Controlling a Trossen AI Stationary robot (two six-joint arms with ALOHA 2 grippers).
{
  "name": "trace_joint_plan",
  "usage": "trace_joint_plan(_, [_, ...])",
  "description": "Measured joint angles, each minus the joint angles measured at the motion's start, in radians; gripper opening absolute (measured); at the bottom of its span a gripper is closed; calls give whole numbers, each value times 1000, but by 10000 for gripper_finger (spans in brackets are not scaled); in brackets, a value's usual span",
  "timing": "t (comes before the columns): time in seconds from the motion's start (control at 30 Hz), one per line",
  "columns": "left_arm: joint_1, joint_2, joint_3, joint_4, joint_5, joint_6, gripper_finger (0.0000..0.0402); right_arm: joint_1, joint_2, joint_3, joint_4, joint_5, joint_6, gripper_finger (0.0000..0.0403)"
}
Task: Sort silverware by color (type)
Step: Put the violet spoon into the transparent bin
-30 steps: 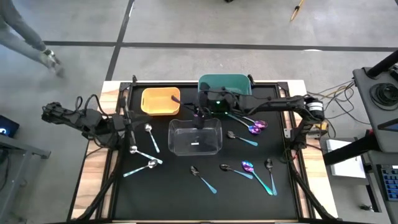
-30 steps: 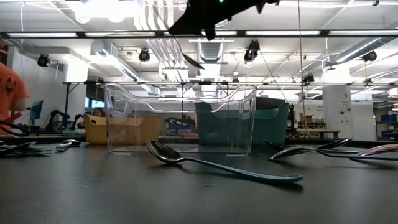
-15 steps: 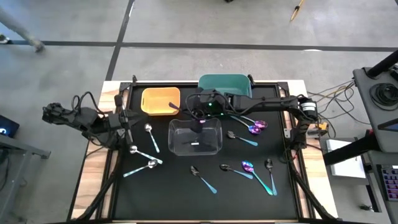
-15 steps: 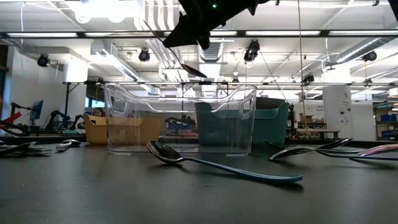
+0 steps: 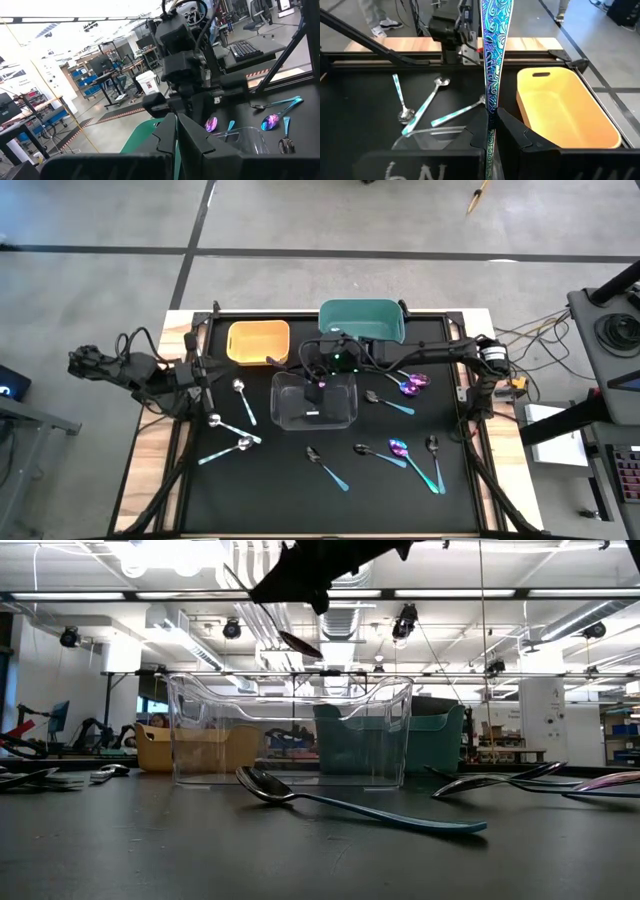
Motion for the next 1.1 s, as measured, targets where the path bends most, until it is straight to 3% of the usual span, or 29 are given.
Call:
trace_joint_plan(0.27, [0, 1, 0, 3, 2, 0, 0, 19, 68, 35, -4, -3, -13, 13])
trace_joint_plan(0.9, [0, 2, 0, 3, 2, 0, 0, 22, 101, 84, -330, -8, 26, 13])
trace_joint_plan(1.1, [0, 0, 0, 4, 2, 0, 0, 30, 129, 84, -319, -19, 14, 13])
